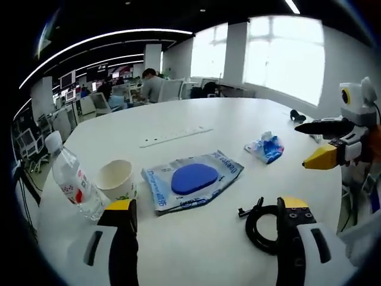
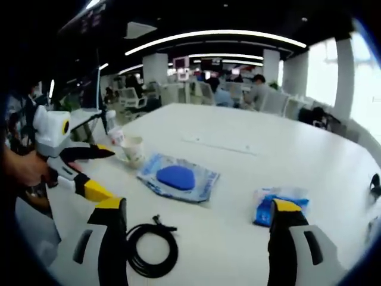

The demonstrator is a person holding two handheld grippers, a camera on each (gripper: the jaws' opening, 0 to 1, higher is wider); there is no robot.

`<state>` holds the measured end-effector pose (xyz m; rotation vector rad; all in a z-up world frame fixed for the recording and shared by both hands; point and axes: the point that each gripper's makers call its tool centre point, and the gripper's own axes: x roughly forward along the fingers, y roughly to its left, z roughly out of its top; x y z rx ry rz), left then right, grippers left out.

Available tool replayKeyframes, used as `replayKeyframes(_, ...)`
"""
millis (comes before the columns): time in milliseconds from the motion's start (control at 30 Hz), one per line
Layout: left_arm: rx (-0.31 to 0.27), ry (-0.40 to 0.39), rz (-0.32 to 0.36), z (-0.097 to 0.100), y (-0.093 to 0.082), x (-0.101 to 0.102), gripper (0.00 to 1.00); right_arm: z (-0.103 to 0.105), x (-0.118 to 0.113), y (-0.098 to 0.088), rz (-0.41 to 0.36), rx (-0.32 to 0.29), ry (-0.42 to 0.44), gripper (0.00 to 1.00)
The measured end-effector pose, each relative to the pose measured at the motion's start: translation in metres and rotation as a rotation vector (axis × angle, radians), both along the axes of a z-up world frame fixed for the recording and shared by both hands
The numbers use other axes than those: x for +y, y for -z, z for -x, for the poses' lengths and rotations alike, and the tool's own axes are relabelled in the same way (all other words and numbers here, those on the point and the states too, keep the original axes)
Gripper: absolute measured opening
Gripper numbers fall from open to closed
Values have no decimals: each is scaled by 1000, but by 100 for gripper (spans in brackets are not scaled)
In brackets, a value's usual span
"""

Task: Arrange the tabletop items into an orderly group along one side of the table until the central work area is clear of visible clutter.

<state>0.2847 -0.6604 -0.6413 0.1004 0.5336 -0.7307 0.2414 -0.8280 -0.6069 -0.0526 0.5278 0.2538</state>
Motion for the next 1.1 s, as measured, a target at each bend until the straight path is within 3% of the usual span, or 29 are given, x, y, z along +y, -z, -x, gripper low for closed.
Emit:
replayKeyframes(567,-26,73,22,9,-7,-13,93,37,-30,-12,19,-21,129,94)
replayKeyframes(1100,-43,135,32,15,-11,-37,90,54,-56,-15,14,-37,197,88)
